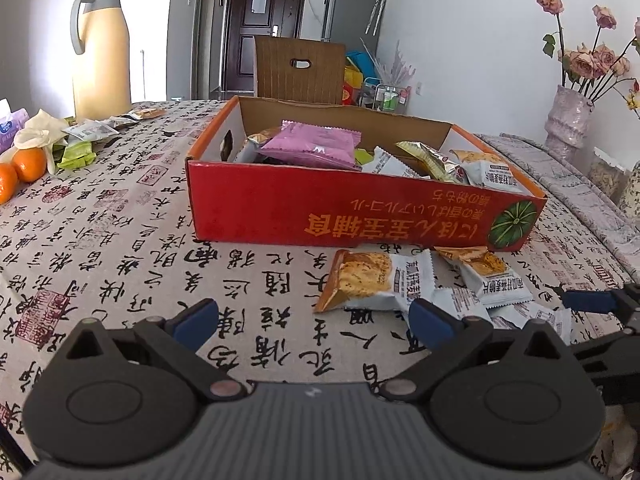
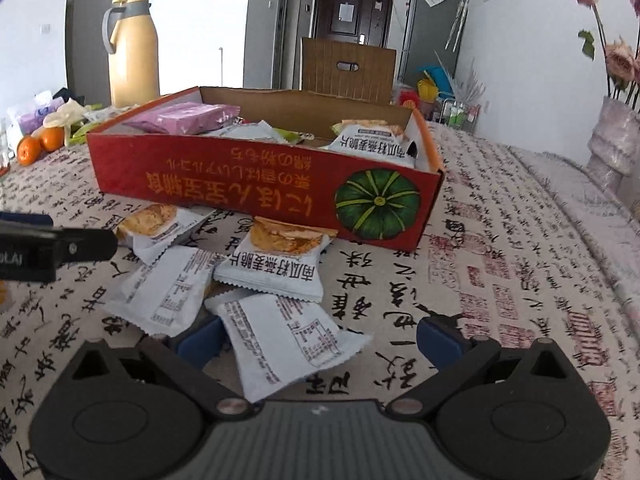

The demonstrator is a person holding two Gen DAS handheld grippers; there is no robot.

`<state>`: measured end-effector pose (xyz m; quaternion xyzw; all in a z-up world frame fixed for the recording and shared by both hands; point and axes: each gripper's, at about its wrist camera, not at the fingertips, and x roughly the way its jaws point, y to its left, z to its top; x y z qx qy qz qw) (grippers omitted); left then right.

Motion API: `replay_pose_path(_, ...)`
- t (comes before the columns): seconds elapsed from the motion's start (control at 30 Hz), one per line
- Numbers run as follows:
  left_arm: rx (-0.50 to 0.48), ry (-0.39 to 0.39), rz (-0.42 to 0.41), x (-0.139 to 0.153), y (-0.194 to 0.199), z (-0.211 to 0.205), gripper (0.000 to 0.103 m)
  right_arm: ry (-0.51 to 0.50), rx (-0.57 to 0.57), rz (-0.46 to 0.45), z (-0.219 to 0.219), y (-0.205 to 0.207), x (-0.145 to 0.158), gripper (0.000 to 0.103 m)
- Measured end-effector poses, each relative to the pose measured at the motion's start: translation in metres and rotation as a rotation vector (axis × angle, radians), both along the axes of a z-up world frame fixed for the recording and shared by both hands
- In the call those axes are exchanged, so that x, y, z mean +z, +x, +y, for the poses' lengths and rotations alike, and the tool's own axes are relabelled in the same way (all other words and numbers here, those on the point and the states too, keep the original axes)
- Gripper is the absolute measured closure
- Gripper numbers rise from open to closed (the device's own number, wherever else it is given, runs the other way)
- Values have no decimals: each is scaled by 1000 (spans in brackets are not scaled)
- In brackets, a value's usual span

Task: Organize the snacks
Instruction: 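Move both tools back over the remaining sachets beside the box, then grasp a white sachet with the right tool while the left tool grasps another white sachet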

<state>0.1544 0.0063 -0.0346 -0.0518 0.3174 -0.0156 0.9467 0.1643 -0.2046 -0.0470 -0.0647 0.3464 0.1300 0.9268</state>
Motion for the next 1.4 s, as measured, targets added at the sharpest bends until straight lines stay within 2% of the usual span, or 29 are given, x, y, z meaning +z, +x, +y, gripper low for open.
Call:
replay_pose_path(0.13,-1,-6,5,-1,1,1,0,57,-17,23,-6,8,-5,0)
replay_pose_path(0.4,0,-13,10,-2,2,2,0,56,-12,21,-4,11,-6,0)
replay_pose_path(0.43,-2,-13,12,-2,2,2,0,58,-8,19,-4,10,-6,3)
replay_pose_path(0.47,-2,-13,13,-2,2,2,0,62,3,14,-4,8,-5,6)
replay_pose_path(0.53,-2,-13,17,-3,4,2,0,66,37,2,-1,2,-2,28)
replay_pose_path(0.57,-1,-12,20,-3,4,2,0,69,52,-4,1,-1,-1,34)
replay_pose_path(0.6,0,-12,22,-4,5,2,0,70,67,-8,2,-4,0,45)
replay_pose_path(0.8,10,0,31,-5,6,1,0,73,63,-36,6,-15,2,62)
replay_pose_path(1.03,24,25,49,-2,5,-2,0,136,13,-86,-9,-37,9,63)
replay_pose_path(1.13,14,10,64,3,5,-6,0,151,-24,-107,-21,-44,12,63)
replay_pose_path(1.4,-38,25,82,10,9,-41,0,217,-96,-162,-56,-56,18,63)
